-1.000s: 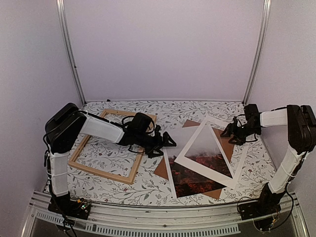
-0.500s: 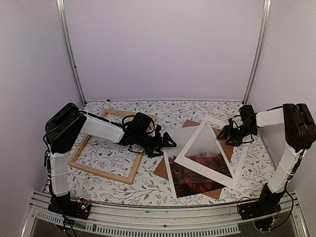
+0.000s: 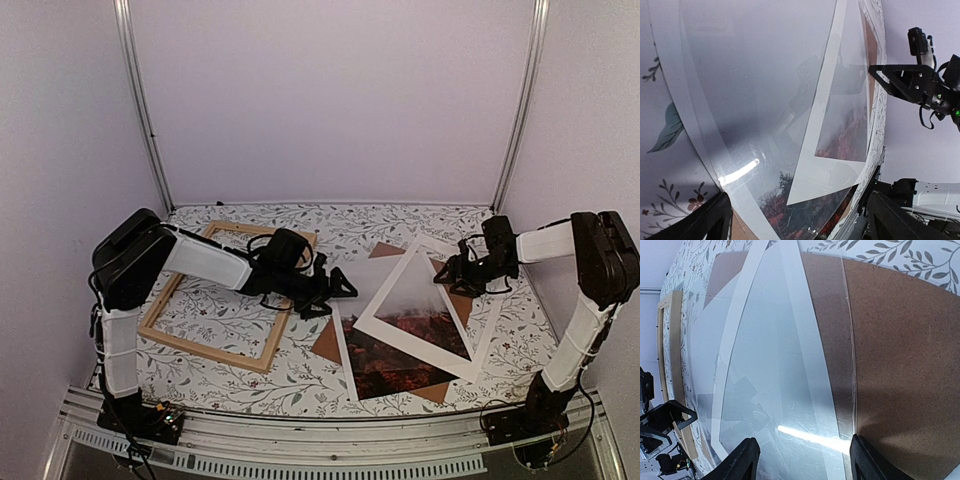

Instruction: Put the photo into the frame

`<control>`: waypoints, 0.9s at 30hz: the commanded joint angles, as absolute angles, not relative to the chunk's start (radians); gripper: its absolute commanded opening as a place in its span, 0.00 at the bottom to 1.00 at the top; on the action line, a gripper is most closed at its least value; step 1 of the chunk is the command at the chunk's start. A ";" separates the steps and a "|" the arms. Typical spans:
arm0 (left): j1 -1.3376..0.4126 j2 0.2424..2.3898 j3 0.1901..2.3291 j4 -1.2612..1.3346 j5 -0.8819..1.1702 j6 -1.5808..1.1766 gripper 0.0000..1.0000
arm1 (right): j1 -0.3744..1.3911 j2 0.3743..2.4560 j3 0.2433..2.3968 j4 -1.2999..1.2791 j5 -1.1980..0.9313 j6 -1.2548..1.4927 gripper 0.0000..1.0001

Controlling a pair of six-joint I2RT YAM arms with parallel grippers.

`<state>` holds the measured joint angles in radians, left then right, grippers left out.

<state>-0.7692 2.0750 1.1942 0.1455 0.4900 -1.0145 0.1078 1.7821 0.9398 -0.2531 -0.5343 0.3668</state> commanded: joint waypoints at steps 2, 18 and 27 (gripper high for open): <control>-0.767 2.126 1.161 0.117 0.475 -1.028 0.98 | 0.143 1.802 0.884 -0.287 -0.583 0.412 0.66; -0.770 2.107 1.154 0.110 0.435 -1.032 0.97 | 0.142 1.759 0.947 -0.386 -0.462 0.378 0.67; -0.788 2.067 1.208 -0.091 0.332 -0.886 1.00 | 0.144 1.647 0.927 -0.567 -0.258 0.301 0.72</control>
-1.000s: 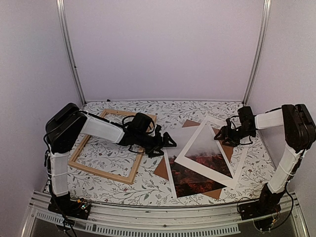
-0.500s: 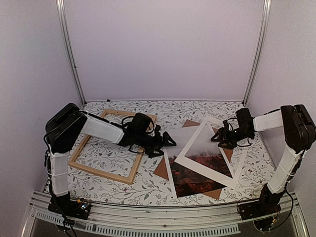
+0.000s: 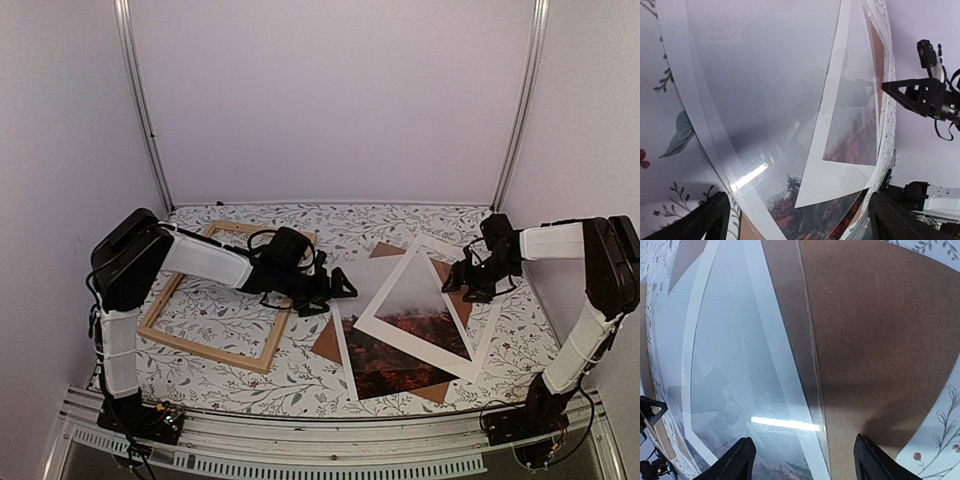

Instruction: Put the photo into the frame

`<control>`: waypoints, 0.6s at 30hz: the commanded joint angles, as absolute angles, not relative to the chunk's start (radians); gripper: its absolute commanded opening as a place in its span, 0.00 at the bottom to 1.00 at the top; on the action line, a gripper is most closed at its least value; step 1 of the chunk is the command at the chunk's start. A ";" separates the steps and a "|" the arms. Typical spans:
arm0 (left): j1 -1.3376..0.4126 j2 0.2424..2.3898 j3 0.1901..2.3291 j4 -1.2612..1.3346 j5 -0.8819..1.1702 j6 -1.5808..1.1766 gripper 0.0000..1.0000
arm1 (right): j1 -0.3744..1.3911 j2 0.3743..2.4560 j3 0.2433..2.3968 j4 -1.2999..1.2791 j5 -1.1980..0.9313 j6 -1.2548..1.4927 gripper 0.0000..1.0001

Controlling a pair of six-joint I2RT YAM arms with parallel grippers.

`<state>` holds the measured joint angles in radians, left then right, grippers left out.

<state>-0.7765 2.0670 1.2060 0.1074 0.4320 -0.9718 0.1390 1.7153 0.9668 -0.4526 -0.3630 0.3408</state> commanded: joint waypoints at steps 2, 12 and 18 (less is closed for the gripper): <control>-0.791 2.063 1.209 -0.105 0.320 -0.872 1.00 | 0.149 1.613 0.879 -0.568 -0.260 0.307 0.73; -0.807 2.068 1.214 -0.097 0.326 -0.858 1.00 | 0.200 1.502 0.765 -0.523 -0.311 0.381 0.71; -0.822 2.088 1.209 -0.060 0.333 -0.877 0.98 | 0.218 1.511 0.744 -0.489 -0.310 0.398 0.69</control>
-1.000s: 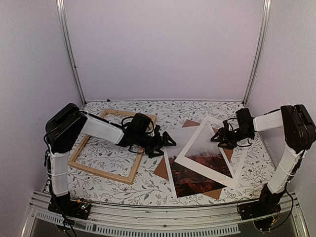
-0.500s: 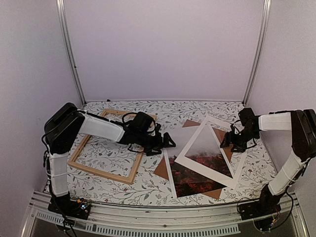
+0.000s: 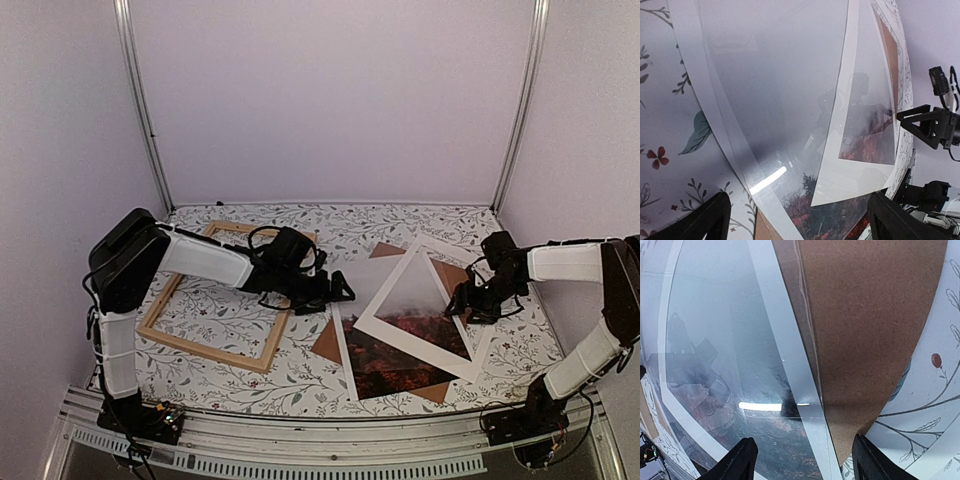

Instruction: Put the photo into the frame

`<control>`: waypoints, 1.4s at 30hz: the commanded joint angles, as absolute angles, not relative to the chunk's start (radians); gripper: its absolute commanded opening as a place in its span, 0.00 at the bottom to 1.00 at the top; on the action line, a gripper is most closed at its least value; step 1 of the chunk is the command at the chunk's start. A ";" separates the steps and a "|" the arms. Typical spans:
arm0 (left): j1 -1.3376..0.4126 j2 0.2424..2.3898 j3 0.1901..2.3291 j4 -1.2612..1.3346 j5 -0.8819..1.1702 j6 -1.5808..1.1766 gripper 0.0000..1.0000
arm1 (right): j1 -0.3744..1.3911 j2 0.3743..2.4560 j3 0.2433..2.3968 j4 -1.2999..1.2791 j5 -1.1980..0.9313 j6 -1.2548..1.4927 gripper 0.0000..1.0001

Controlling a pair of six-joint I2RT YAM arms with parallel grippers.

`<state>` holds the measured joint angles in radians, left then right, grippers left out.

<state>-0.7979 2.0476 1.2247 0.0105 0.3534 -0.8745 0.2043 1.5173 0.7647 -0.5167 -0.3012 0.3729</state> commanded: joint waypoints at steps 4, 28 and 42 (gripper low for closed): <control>-0.832 2.111 1.223 -0.052 0.343 -0.884 0.96 | 0.224 1.525 0.751 -0.472 -0.318 0.398 0.68; -0.828 2.066 1.064 0.282 0.487 -1.174 0.92 | 0.345 1.577 0.660 -0.326 -0.373 0.517 0.66; -0.812 2.072 1.029 0.585 0.560 -1.245 0.89 | 0.356 1.614 0.627 -0.275 -0.388 0.526 0.66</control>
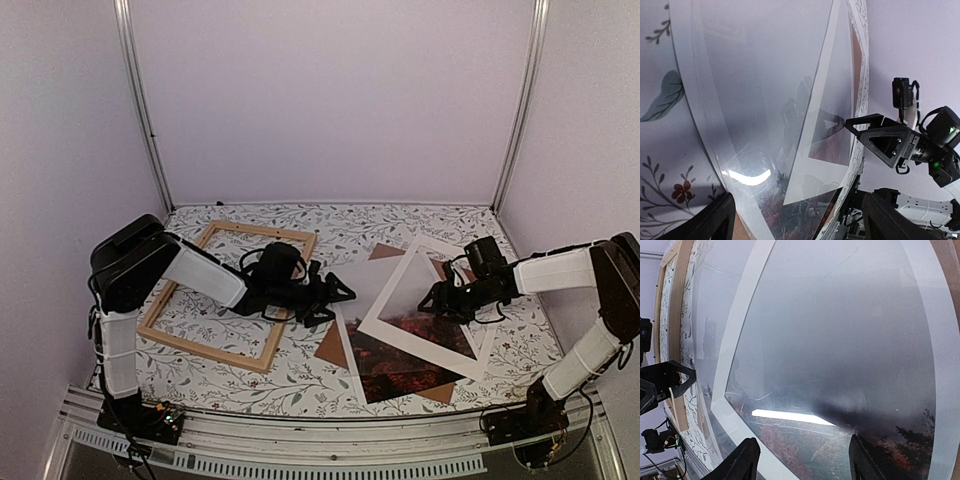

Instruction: Put the photo into the frame

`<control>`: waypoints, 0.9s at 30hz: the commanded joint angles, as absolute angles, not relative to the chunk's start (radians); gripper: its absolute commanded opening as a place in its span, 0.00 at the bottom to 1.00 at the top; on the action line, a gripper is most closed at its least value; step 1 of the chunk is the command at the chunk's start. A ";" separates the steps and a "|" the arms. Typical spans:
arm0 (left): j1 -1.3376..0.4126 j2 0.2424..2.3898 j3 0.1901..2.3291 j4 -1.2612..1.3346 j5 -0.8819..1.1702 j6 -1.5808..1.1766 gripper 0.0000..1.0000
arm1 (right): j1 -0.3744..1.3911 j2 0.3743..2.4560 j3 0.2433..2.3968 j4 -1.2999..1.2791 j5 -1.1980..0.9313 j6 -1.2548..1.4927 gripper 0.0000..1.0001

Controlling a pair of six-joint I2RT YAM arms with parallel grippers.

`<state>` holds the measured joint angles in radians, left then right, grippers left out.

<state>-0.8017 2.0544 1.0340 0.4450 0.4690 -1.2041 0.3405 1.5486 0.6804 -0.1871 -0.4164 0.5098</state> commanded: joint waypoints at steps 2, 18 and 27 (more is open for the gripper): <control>-0.813 2.078 1.029 0.623 0.568 -1.252 0.89 | 0.358 1.621 0.626 -0.270 -0.390 0.526 0.66; -0.800 2.069 0.992 0.786 0.571 -1.276 0.85 | 0.358 1.628 0.756 -0.339 -0.359 0.486 0.68; -0.800 2.058 1.007 0.725 0.554 -1.226 0.83 | 0.356 1.612 0.787 -0.374 -0.312 0.474 0.68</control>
